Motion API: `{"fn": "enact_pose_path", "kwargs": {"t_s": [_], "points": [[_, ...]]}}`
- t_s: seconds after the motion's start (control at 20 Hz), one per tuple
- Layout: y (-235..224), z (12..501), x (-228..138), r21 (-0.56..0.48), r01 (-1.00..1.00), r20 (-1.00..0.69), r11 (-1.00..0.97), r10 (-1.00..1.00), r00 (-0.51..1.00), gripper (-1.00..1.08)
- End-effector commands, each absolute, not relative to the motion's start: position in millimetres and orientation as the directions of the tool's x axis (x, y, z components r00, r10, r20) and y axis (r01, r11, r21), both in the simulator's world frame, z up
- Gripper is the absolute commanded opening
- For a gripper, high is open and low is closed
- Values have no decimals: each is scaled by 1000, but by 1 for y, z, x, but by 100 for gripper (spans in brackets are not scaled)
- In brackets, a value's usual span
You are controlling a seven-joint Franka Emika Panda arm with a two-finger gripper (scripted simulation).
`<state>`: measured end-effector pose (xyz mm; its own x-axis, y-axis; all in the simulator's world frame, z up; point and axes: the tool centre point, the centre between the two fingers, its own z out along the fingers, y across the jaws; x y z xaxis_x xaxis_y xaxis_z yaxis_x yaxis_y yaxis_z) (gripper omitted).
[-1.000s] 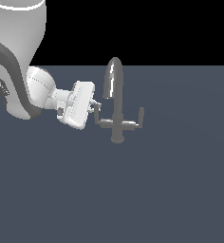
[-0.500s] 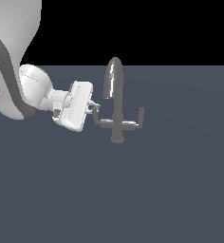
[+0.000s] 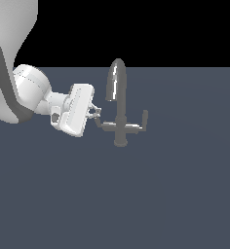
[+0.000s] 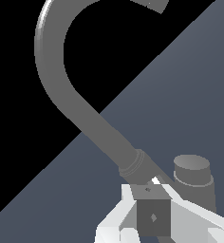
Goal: Turn on the faucet by rotating a designated handle.
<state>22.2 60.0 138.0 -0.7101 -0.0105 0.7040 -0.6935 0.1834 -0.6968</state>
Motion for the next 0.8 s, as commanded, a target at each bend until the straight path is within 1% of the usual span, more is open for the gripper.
{"fn": "enact_pose_path", "kwargs": {"t_s": [0.0,0.4,0.45,0.5,0.75], "points": [[62,134,10,-691,-700,711,183,-4,-703,-100],[68,127,-17,-692,-699,710,183,-1,-704,-100],[68,127,-17,-692,-699,710,183,-1,-704,-100],[65,135,-5,-709,-681,692,186,-6,-722,-100],[69,103,-23,-699,-690,702,184,-3,-712,-100]]}}
